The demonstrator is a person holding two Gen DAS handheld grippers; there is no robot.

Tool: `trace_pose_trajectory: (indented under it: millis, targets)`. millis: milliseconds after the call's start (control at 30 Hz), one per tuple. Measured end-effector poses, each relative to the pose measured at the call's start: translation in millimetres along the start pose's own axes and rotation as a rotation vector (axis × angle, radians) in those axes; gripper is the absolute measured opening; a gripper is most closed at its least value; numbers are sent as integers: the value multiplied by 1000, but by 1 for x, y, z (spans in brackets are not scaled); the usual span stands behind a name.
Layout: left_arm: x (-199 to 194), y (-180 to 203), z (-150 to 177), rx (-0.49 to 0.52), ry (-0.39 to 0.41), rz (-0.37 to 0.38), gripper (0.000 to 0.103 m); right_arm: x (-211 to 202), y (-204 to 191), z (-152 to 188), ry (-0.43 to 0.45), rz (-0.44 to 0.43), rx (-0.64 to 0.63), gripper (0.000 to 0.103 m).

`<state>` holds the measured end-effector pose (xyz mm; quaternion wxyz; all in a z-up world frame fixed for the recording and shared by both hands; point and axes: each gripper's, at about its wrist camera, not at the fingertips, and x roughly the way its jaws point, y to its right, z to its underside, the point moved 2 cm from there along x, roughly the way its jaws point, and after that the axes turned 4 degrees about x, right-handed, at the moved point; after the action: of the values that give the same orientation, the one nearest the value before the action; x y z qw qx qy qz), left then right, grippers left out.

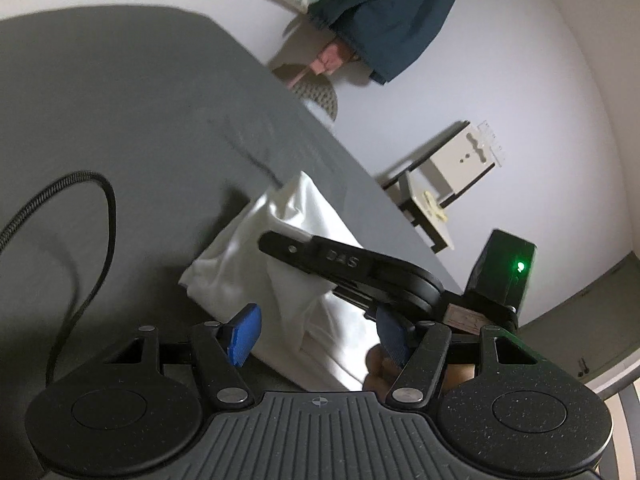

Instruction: Fold clothes

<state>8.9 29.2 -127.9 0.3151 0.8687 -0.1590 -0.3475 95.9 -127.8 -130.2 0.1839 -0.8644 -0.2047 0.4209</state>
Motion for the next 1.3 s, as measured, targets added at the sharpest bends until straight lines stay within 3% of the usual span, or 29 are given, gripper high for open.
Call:
trace_pose_trajectory:
  millis: [100,133,167,233,333,433,533,567,600,733,800,867,1067,1167,1300]
  targets:
    - [3,-2,3,-9,-5,-2,64,8,5,1,-7,-12,34,19]
    - [4,-2,3,-13,-5,-2,64,9,7,1,-6,-39,62,29]
    - [5,-3,4,-17,-5,-3,64,10,9,1,-9,-86,90,46]
    - [4,-5,4,-27,-3,-2,64,9,8,0,-15,-173,124,65]
    - [0,-11,3,-47,2,1,64,-1,5,-6,2,-258,133,66]
    - [0,-7,5,-30,4,1,64,-23,8,-21,76,-218,93,66]
    - [7,2,7,30,11,-45,64,-31,9,-39,85,-48,-37,61]
    - [9,5,7,59,24,-61,64,-30,8,-44,71,-11,-80,51]
    - [12,8,7,88,36,-77,64,-27,4,-49,51,23,-133,47]
    - [27,8,1,171,53,-152,64,-10,-18,-66,14,160,-355,46]
    - [31,6,-2,183,54,-167,63,0,-24,-70,-49,171,-433,45]
    - [32,6,-4,205,62,-168,63,11,-26,-72,-115,160,-485,38]
    - [37,18,-6,326,99,-166,63,30,-27,-78,-144,103,-502,25]
    - [43,11,-7,313,68,-196,63,39,-22,-78,-164,98,-496,12]
    - [48,3,-7,248,32,-220,63,41,-14,-82,-161,57,-446,5]
